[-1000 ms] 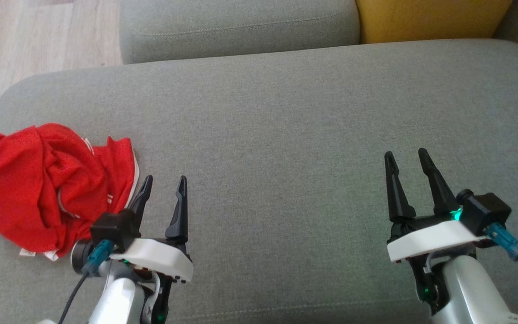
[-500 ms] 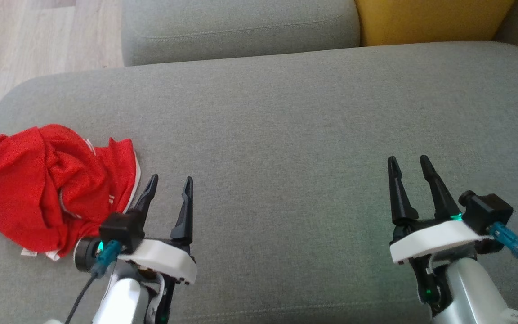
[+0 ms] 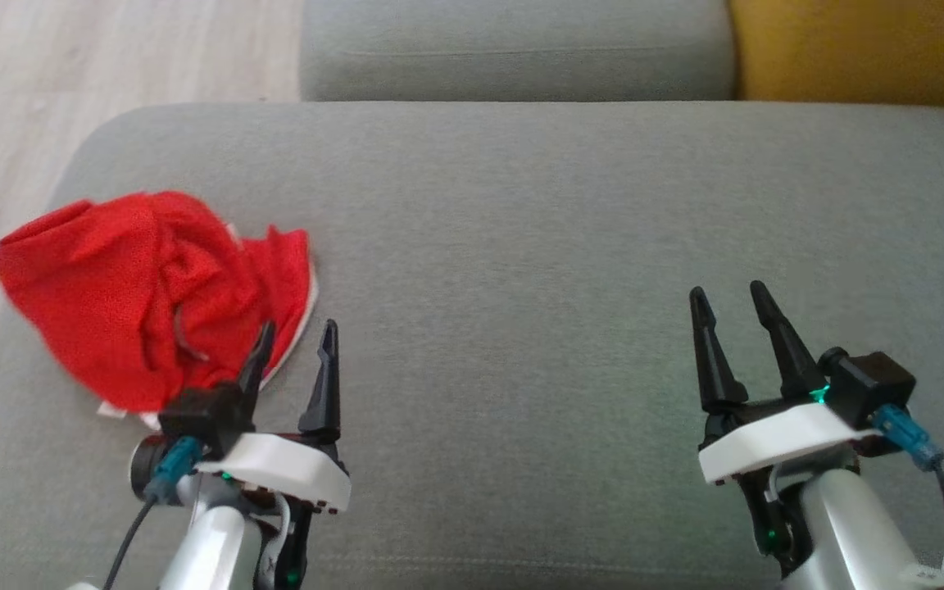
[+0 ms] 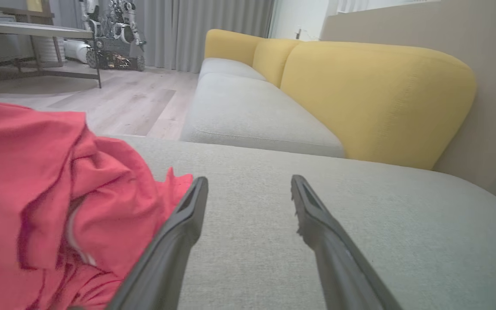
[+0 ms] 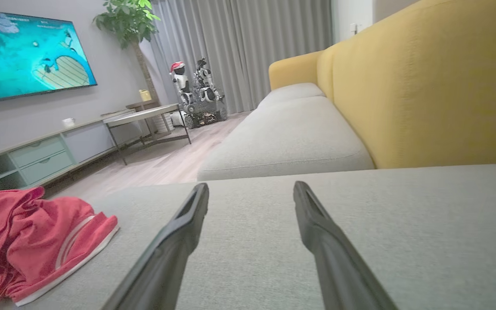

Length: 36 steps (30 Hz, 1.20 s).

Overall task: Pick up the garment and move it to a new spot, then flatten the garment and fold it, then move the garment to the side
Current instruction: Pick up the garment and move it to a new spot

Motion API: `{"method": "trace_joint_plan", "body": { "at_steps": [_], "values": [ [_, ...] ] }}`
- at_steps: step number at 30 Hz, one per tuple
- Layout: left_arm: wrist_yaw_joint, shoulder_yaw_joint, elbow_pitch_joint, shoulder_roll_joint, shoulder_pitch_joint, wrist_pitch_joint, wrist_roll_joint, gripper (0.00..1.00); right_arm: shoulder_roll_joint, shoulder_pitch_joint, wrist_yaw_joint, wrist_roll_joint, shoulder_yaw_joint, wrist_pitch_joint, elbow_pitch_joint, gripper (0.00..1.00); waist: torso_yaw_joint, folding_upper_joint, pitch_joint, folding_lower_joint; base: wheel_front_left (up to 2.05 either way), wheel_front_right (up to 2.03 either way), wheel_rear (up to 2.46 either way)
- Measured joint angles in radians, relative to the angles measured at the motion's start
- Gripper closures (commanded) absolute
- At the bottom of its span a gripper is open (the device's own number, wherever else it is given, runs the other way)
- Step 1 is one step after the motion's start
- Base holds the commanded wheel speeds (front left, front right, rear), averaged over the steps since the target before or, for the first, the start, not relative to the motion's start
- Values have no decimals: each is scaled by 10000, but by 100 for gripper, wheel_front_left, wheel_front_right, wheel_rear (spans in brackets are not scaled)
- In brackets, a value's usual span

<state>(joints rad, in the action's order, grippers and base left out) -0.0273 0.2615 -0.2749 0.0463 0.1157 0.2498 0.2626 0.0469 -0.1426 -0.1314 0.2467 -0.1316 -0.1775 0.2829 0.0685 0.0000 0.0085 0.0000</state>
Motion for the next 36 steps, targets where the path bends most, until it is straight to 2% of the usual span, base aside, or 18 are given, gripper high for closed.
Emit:
{"method": "trace_joint_plan", "body": {
  "at_steps": [14, 21, 28, 36],
  "values": [
    [-81, -685, 395, -8, -392, 42, -63, 0, 0, 19, 0, 88, -681, -84, 42, 0, 2344, 0, -142, -1, 0, 0, 0],
    [-77, -817, 454, -4, -517, 42, -61, 0, 0, 17, 0, 86, -723, -90, 67, 0, 3083, 0, -150, -1, 0, 0, 0],
    [-84, -876, 581, -8, -512, 42, -59, 0, 0, 17, 0, 84, -719, -146, 65, 0, 3345, 0, 58, -1, 0, 0, 0],
    [-59, -1490, 594, 2, -419, 42, -169, 0, 2, 8, 0, 84, -679, -167, 21, 0, 3074, 0, 252, -1, 0, 0, 0]
  ]
}}
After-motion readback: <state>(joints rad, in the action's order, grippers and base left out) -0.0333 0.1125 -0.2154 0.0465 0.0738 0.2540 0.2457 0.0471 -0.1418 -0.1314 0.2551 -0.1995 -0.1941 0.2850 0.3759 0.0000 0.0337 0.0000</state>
